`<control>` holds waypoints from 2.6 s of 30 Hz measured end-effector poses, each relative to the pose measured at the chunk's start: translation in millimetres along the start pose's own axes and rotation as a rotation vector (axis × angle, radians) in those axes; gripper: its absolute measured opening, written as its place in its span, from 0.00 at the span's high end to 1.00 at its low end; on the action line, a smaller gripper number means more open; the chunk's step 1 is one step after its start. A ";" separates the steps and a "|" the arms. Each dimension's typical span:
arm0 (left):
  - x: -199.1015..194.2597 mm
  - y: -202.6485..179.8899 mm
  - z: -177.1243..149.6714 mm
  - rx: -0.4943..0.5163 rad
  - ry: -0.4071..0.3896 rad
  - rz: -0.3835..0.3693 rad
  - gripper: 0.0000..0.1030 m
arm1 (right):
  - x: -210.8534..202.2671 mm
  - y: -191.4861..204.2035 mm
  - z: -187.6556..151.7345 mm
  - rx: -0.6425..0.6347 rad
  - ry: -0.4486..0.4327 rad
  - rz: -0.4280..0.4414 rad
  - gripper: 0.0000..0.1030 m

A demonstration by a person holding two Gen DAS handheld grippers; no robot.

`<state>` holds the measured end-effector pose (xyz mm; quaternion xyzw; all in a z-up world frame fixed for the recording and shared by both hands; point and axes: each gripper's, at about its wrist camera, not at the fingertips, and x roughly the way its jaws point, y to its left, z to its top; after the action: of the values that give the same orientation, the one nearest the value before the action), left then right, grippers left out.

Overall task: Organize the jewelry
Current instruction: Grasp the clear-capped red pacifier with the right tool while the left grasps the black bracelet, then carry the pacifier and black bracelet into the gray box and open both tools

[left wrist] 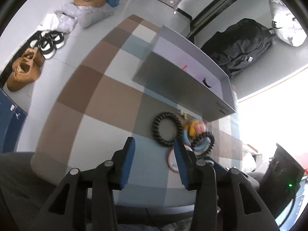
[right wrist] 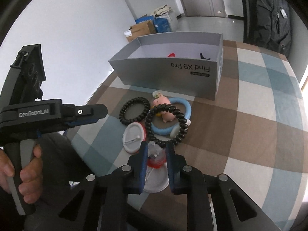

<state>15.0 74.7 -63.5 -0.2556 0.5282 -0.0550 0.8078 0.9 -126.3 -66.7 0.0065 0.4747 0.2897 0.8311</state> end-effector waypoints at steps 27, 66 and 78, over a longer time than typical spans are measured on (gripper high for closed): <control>35.6 -34.5 2.1 0.318 -0.028 0.338 0.85 | -47.3 -21.4 8.9 0.069 -0.146 0.071 0.84; -33.8 -66.5 49.0 0.250 -0.246 0.096 0.95 | -75.4 -13.5 102.2 -0.016 -0.279 0.071 0.84; -5.6 -74.1 79.1 0.304 -0.271 0.057 0.95 | -33.4 -41.7 141.7 -0.004 -0.260 0.063 0.84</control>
<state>95.7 40.9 0.7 -0.1206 0.4073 -0.0764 0.9020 120.3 -139.8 25.4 0.0572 0.3620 0.3133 0.8761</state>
